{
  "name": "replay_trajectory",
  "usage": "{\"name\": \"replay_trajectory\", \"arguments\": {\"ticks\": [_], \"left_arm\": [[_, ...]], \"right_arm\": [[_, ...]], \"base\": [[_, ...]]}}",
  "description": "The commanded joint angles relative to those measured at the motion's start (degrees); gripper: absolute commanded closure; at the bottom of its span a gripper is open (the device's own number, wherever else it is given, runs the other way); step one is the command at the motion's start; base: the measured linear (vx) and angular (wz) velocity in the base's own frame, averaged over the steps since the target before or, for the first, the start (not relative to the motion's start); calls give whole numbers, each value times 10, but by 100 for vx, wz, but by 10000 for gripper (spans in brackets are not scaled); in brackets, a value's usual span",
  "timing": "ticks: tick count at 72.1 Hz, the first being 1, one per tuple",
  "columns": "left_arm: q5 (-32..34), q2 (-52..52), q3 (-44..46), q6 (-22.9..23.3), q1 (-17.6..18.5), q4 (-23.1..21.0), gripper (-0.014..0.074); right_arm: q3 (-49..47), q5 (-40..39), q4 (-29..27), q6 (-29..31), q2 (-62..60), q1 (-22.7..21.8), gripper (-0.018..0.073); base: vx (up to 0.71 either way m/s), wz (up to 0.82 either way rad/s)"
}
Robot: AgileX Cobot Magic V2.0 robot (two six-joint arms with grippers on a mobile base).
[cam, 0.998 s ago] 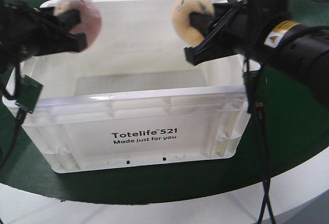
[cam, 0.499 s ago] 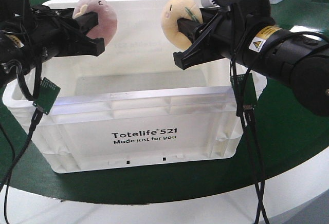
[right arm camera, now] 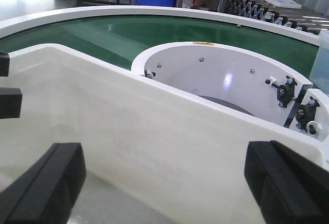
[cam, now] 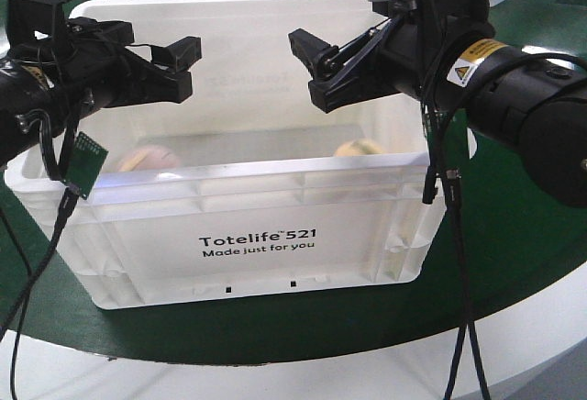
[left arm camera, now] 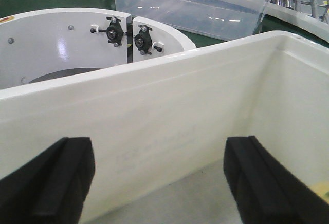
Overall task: Place moving items into box and shelve
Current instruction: 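Open both grippers to drop the plush toys into the crate, then move both grippers to the crate's side rims and grip them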
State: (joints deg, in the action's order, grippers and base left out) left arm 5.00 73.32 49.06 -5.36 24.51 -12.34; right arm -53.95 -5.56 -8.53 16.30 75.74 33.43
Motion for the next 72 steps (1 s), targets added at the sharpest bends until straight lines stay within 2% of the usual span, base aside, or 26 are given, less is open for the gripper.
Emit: {"name": "replay_trajectory", "arguments": {"ticks": [1,7,22,32,39,45,58,64,72], "left_arm": [[46,-27,21,-3,-4,-5,-17],[32,-46,21,-4,-26,-5,6],[-59,-108,21,-5,-116,-3,20],[-115,-138,21,-4,-159,0,20],[-154,-143,28,11,-168,-1,20],[-202,-137,53,31,-170,1,20],[-296,-93,139,33,-170,0,20],[-333,-67,184,57,-170,3,20],[-364,-39,221,103,-170,50,20]], "right_arm": [[-18,-53,1,4,-21,-12,-108],[-18,-47,-4,1,-32,-40,-86],[-18,26,-8,2,-81,-125,-37],[-18,73,-8,2,-102,-155,-22],[-23,104,-16,-6,-108,-155,-22],[-52,173,-28,-27,-101,-155,-19],[-174,321,-24,-70,-54,-155,-15],[-240,387,-24,-91,-22,-155,-15],[-310,461,-22,-112,23,-155,-15]], "base": [[0,0],[0,0],[0,0],[0,0],[0,0],[0,0],[0,0],[0,0],[0,0]]}}
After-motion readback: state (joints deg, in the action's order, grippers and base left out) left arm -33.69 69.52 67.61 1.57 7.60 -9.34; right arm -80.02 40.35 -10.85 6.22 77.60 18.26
